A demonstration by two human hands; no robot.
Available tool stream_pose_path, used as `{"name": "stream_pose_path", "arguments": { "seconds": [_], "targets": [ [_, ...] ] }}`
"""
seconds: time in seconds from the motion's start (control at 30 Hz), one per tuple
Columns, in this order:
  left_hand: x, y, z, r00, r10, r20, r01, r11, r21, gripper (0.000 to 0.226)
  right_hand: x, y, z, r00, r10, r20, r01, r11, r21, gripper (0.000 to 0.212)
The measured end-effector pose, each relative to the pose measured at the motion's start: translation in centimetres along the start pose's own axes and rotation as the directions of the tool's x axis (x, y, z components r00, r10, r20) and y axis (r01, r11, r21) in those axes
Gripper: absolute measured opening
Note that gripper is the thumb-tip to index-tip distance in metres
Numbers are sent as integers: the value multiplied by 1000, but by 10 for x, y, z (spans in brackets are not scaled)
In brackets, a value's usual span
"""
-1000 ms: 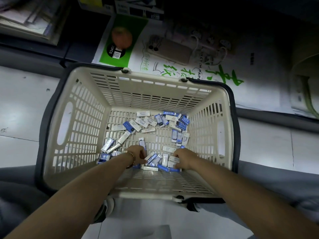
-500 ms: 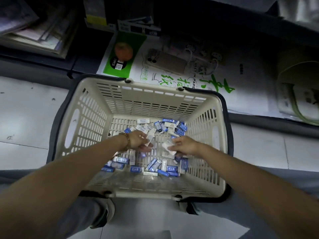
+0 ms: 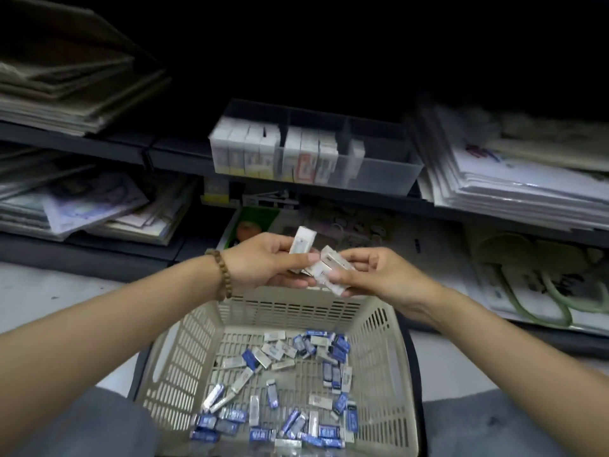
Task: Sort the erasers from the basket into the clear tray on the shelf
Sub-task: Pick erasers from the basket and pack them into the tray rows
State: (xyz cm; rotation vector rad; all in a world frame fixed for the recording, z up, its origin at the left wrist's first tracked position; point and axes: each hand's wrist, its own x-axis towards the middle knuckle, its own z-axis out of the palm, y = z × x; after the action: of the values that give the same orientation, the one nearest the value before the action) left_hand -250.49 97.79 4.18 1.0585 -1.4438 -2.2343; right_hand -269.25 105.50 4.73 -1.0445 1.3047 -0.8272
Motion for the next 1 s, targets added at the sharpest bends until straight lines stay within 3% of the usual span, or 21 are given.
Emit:
{"name": "stream_pose_path", "arguments": {
  "seconds": [0.1, 0.2, 0.27, 0.4, 0.63, 0.73, 0.83, 0.9, 1.0],
  "targets": [
    [-4, -6, -5, 992, 8, -127, -26, 990, -139, 23, -1, -6, 0, 999, -25, -37, 29, 994, 103, 28],
    [-4, -7, -6, 972, 20, -235, -78, 968, -239, 17, 1, -13, -3, 983, -62, -173, 80, 992, 101, 20],
    [-3, -5, -2, 963, 27, -269, -112, 946, -303, 15, 0, -16, -5, 963, -86, -255, 124, 983, 137, 21],
    [0, -7, 7, 964, 23, -266, -125, 919, -374, 19, -2, -12, 2, 961, -87, -263, 127, 983, 135, 14],
    [2, -12, 13, 956, 124, -266, -183, 961, -209, 41, 5, -3, 14, 921, -81, -382, 131, 986, 107, 32],
    [3, -12, 13, 956, 116, -271, -195, 938, -286, 24, 7, -4, 14, 956, 6, -293, 92, 943, 321, 31],
    [4, -13, 13, 954, 120, -274, -205, 929, -307, 18, 8, -3, 15, 975, 26, -223, 73, 903, 423, 24],
    [4, -12, 13, 958, 116, -264, -200, 926, -320, 17, 7, -5, 13, 969, 22, -248, 88, 903, 421, 24],
    [5, -5, 12, 969, 41, -246, -115, 948, -296, 32, 3, -13, 4, 976, -15, -219, 77, 958, 277, 26]
  ]
}}
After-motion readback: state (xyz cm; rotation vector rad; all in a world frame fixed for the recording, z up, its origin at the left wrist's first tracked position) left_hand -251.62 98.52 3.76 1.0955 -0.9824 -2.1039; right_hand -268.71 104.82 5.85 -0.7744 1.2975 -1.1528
